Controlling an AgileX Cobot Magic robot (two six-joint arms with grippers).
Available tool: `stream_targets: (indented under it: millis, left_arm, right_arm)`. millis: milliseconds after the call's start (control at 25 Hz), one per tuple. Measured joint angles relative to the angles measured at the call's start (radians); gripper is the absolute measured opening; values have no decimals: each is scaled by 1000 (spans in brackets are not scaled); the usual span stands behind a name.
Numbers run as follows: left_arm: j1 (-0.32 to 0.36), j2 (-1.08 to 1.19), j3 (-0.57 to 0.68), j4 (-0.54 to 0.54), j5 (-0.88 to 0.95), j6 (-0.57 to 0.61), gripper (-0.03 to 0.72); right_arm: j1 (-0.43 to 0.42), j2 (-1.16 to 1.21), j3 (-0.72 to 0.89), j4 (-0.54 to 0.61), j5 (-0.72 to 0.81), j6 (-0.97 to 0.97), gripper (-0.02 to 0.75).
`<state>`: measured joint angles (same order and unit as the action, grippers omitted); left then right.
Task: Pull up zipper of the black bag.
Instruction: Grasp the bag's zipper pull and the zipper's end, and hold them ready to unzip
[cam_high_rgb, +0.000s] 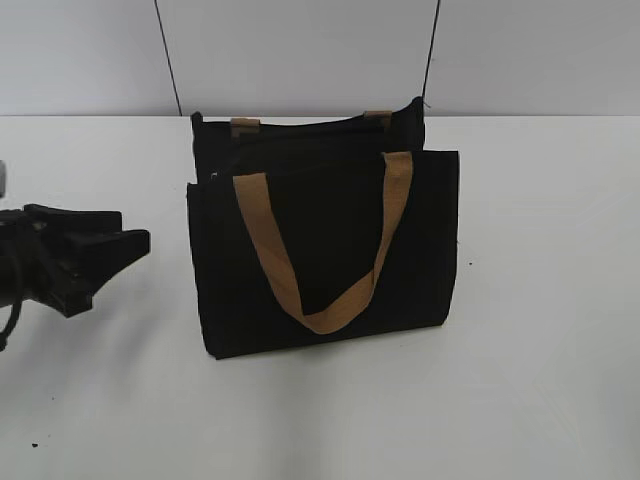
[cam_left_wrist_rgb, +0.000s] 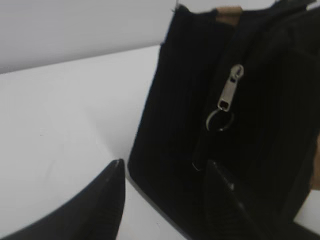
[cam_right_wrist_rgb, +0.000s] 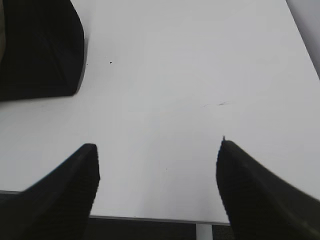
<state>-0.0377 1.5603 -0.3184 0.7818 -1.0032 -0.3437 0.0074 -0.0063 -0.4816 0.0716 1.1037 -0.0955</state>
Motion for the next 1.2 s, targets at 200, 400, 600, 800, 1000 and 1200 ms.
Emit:
stream_targets:
  millis: [200, 400, 600, 800, 1000, 1200]
  left_arm:
    - [0, 179, -105, 138, -42, 0, 398]
    - [-2, 311, -198, 181, -75, 0, 388]
    - [-44, 399, -287, 225, -81, 0, 367]
    - [-79, 466, -340, 232, -108, 0, 364]
    - [-106, 514, -374, 207, -122, 0, 310]
    - [-109, 541, -389, 185, -111, 0, 73]
  right_arm:
    - [0, 0, 0, 0, 0, 0, 557]
    - [0, 0, 0, 0, 0, 0, 557]
    - [0, 0, 0, 0, 0, 0, 557]
    - [0, 0, 0, 0, 0, 0, 557]
    - [0, 0, 0, 0, 0, 0, 557]
    - [0, 0, 0, 0, 0, 0, 557]
